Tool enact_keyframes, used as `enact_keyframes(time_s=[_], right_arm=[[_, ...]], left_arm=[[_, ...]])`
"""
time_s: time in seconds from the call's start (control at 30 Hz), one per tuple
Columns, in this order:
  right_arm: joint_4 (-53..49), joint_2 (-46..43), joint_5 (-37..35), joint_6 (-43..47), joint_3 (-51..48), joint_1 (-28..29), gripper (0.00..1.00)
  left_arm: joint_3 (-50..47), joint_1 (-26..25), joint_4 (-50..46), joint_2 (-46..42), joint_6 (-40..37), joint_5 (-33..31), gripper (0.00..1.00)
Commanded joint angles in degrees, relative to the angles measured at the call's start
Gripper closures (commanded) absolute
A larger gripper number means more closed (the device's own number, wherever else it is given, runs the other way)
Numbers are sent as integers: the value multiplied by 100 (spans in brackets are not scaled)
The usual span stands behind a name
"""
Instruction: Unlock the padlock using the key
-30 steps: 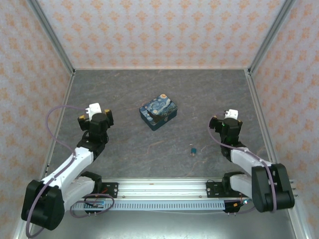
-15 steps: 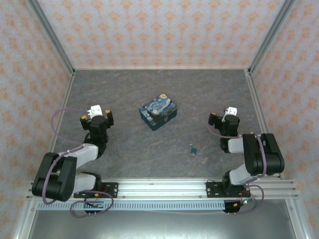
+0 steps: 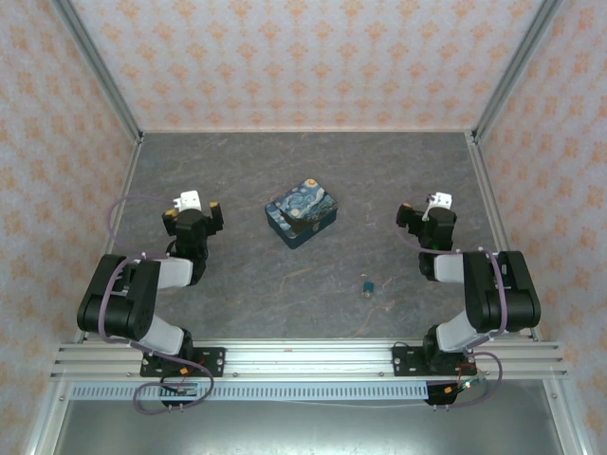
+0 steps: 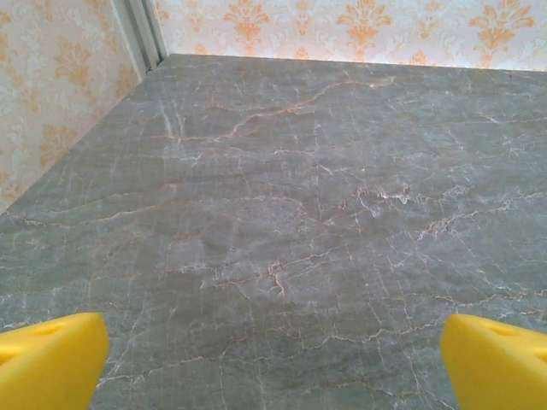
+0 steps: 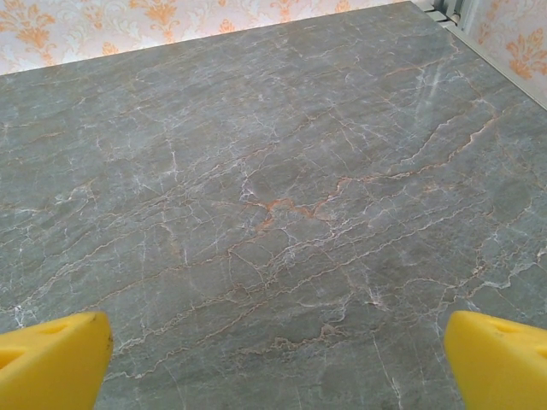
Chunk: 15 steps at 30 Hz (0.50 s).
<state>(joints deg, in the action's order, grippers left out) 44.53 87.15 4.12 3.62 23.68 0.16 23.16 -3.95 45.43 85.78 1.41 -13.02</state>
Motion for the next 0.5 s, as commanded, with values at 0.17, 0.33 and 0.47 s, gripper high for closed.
enact_keyframes(time_s=[0.17,0.33,0.47], right_arm=[[-15,-7,-43,-75,25,-29,1],[-41,1,-38,-75,54,-29,1],[-32,-5,-43,-80,40,-31,1]], left_arm=[[49,39,-156,-17,-49,71,0],[53,34,-149,-17,-49,77,0],[49,35,-149,-17,-44,80,0]])
